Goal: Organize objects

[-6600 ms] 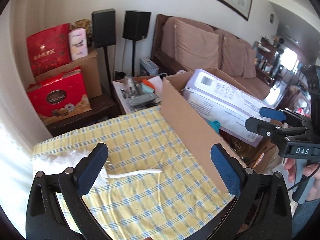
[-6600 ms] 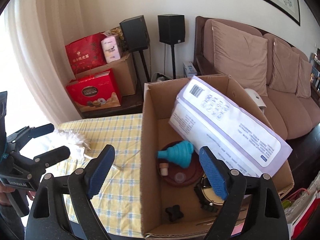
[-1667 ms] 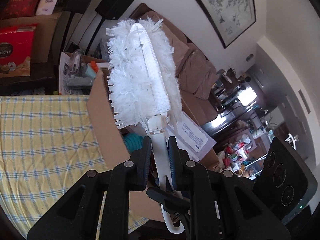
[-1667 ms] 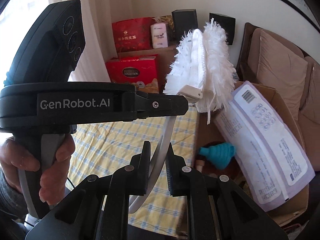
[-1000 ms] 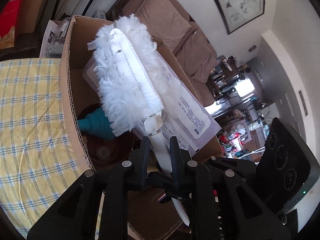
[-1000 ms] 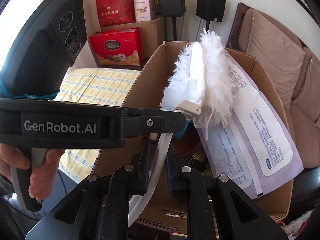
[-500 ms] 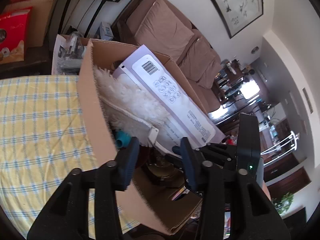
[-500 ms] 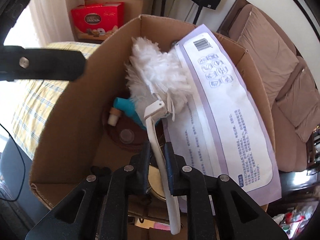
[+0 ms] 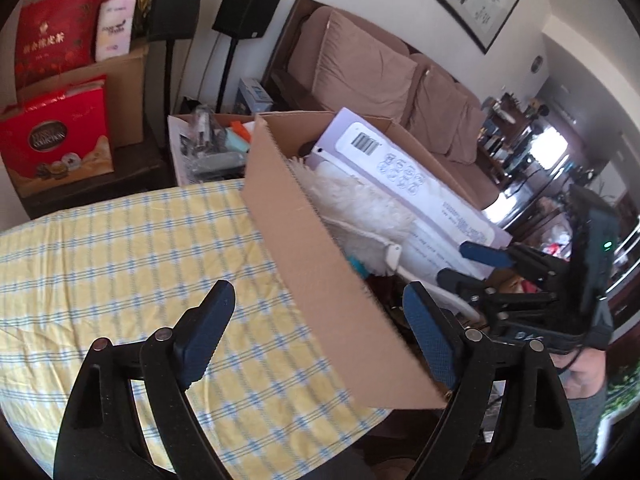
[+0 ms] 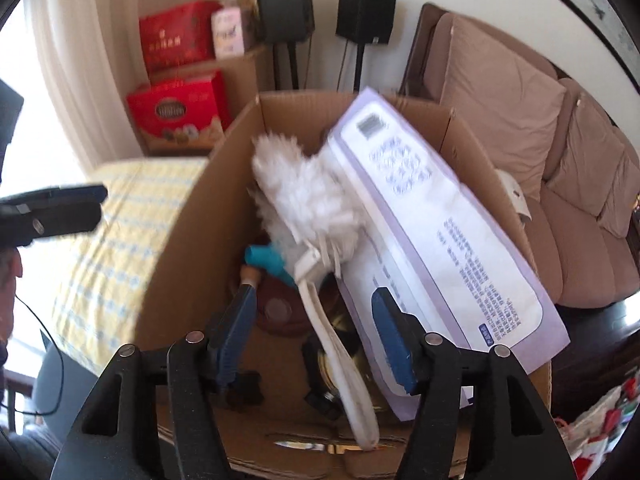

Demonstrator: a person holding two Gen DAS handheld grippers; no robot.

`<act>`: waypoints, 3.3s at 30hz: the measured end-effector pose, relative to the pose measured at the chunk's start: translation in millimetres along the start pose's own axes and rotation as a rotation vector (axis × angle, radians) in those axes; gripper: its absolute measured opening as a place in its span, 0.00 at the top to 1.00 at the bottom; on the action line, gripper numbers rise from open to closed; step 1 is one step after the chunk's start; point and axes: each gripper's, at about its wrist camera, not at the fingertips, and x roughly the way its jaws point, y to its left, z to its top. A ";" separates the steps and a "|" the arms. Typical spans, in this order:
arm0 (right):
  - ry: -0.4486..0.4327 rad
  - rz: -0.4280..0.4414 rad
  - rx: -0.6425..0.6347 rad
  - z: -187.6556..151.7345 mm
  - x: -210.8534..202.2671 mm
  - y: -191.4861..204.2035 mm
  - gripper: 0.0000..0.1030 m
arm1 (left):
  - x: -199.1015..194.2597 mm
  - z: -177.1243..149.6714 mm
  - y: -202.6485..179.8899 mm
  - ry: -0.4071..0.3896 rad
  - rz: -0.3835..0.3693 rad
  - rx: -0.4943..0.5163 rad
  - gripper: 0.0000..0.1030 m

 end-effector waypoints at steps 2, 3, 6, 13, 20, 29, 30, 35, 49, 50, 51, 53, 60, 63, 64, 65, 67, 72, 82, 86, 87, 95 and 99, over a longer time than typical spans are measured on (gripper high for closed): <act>-0.025 0.006 0.017 1.6 -4.6 6.1 0.34 | -5.9 -3.2 4.9 -0.002 0.006 -0.001 0.15; -0.037 0.007 0.019 3.1 -5.7 12.0 0.33 | -8.8 -4.8 6.8 -0.001 0.011 0.000 0.15; -0.075 0.017 0.041 6.7 -7.9 24.3 0.23 | -15.5 -8.5 9.1 -0.012 0.050 0.017 0.14; -0.103 0.018 0.079 3.9 -17.8 58.8 0.17 | -36.1 -19.6 17.5 -0.048 0.124 0.031 0.02; -0.138 0.010 0.091 -8.2 -24.1 82.4 0.09 | -56.7 -35.9 27.8 -0.087 0.210 0.035 0.00; -0.193 -0.018 0.109 -27.7 -38.4 102.8 0.02 | -73.1 -68.9 54.1 -0.069 0.303 -0.024 0.00; -0.200 -0.024 0.108 -30.6 -40.2 105.2 0.02 | -75.5 -73.5 57.0 -0.075 0.323 -0.029 0.00; -0.226 -0.036 0.107 -45.1 -50.4 115.3 0.01 | -91.6 -94.1 62.3 -0.107 0.380 -0.026 0.00; -0.255 -0.114 0.135 -91.9 -82.4 119.3 0.01 | -143.2 -145.2 69.9 -0.174 0.451 -0.099 0.00; -0.254 -0.116 0.136 -95.3 -82.9 119.3 0.01 | -147.4 -148.5 70.0 -0.179 0.446 -0.107 0.00; -0.250 -0.116 0.137 -99.0 -83.4 119.9 0.01 | -151.3 -151.8 69.2 -0.184 0.443 -0.110 0.00; -0.250 -0.110 0.139 -104.2 -84.1 119.8 0.01 | -156.6 -156.2 67.0 -0.195 0.456 -0.107 0.00; -0.256 -0.122 0.139 -114.0 -87.7 125.9 0.01 | -169.6 -167.1 63.4 -0.224 0.482 -0.104 0.00; -0.261 -0.126 0.139 -115.1 -89.5 126.4 0.01 | -169.6 -169.4 61.7 -0.224 0.489 -0.099 0.00; -0.260 -0.130 0.138 -115.0 -89.9 126.5 0.01 | -169.3 -170.1 60.8 -0.223 0.488 -0.098 0.00; -0.263 -0.131 0.137 -114.9 -90.6 126.8 0.01 | -169.3 -170.7 59.9 -0.221 0.487 -0.096 0.00; -0.268 -0.132 0.135 -115.8 -91.7 127.3 0.01 | -169.5 -171.5 58.0 -0.225 0.487 -0.093 0.00; -0.270 -0.140 0.130 -115.3 -90.2 127.8 0.01 | -172.0 -173.4 53.8 -0.239 0.496 -0.079 0.00; -0.276 -0.133 0.134 -113.9 -89.2 130.2 0.01 | -172.2 -174.4 56.1 -0.245 0.453 -0.091 0.00; -0.280 -0.136 0.136 -113.7 -91.0 129.6 0.00 | -174.6 -174.5 56.4 -0.257 0.443 -0.104 0.00; -0.281 -0.136 0.138 -113.8 -91.4 129.6 0.00 | -174.8 -175.3 56.3 -0.258 0.447 -0.103 0.00; -0.280 -0.139 0.141 -114.5 -90.6 129.9 0.00 | -172.1 -175.7 51.9 -0.244 0.471 -0.083 0.00; -0.281 -0.135 0.139 -114.8 -90.5 130.0 0.00 | -171.0 -176.0 51.0 -0.239 0.473 -0.082 0.00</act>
